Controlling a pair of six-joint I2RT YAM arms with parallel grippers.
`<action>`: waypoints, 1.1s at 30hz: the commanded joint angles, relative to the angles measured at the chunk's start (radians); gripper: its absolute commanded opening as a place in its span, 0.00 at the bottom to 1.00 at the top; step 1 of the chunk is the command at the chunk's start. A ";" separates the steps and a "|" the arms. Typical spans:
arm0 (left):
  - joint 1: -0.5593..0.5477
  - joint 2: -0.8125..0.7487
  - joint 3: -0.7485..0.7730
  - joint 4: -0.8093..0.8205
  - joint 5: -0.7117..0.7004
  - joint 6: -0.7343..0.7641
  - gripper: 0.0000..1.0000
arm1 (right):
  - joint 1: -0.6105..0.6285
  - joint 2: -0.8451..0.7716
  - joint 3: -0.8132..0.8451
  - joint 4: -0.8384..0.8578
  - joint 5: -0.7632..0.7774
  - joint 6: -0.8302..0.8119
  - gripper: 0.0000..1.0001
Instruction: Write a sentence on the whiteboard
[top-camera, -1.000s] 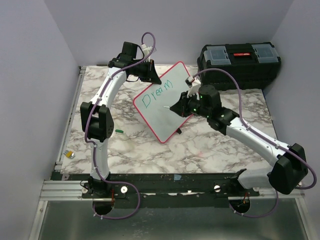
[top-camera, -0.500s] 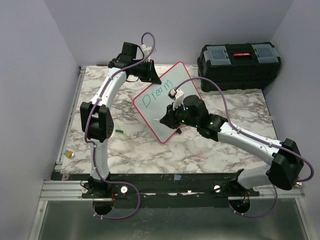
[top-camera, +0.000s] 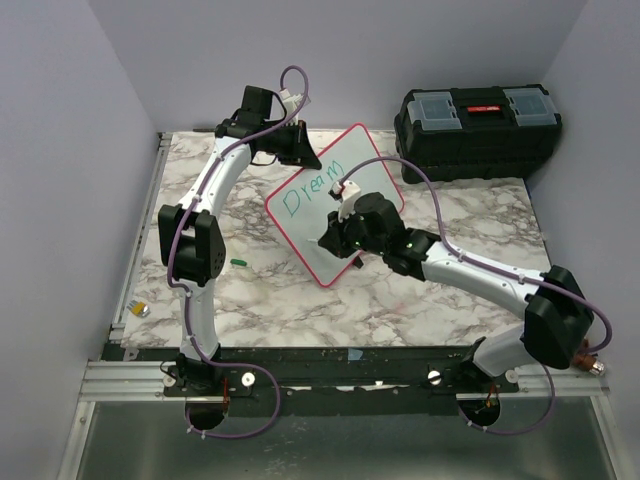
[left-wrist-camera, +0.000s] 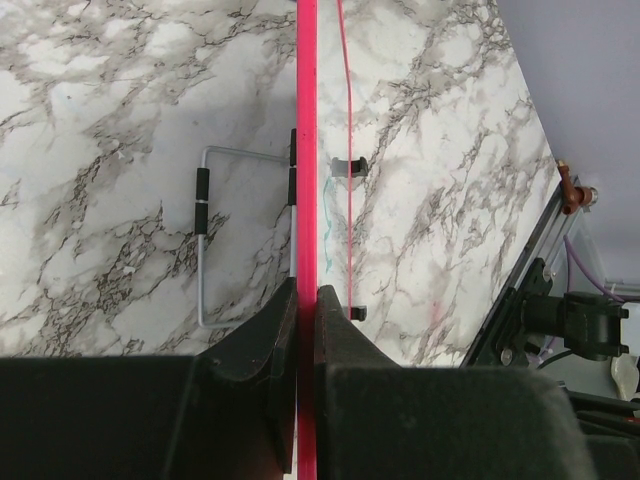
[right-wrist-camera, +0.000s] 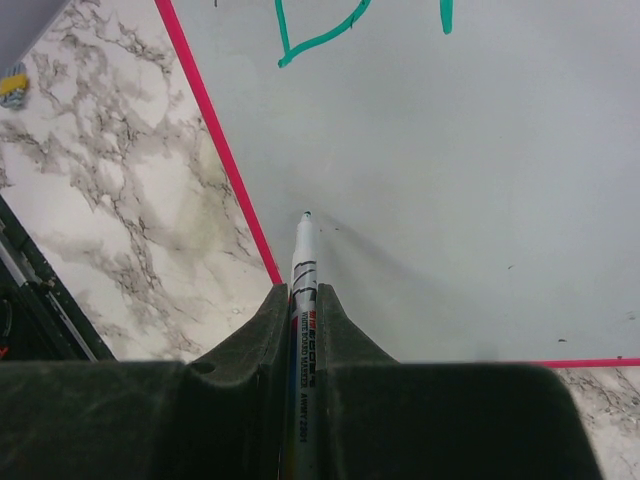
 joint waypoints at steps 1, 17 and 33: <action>-0.021 -0.016 -0.027 -0.027 -0.033 0.052 0.00 | 0.009 0.029 0.044 0.034 0.038 -0.010 0.01; -0.021 -0.014 -0.026 -0.024 -0.030 0.048 0.00 | 0.019 0.075 0.055 0.026 0.006 -0.027 0.01; -0.021 -0.006 -0.018 -0.026 -0.032 0.047 0.00 | 0.032 0.026 -0.042 0.015 0.000 -0.011 0.01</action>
